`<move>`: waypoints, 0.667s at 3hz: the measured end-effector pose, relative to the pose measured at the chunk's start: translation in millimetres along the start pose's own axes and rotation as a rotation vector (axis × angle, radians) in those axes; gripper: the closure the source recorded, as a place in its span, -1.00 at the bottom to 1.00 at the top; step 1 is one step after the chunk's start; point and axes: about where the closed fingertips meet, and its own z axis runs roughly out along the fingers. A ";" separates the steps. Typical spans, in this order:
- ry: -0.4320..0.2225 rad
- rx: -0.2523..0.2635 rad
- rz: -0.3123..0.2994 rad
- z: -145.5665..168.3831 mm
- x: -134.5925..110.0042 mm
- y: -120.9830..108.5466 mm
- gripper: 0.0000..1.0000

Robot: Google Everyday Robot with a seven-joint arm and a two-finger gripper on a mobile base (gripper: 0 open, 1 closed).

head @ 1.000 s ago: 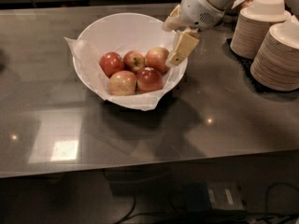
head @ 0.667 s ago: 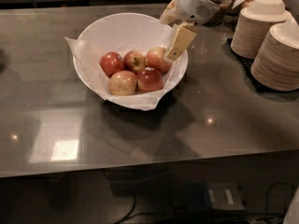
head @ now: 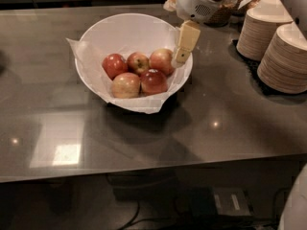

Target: Pick apple from white bowl

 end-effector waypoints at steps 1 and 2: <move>-0.005 0.004 -0.005 0.1 -2.5 1.4 -0.78; -0.006 0.006 -0.007 0.0 -3.1 1.3 -0.68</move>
Offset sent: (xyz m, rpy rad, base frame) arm -0.0035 0.0012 0.0061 0.0047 -0.0242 0.0047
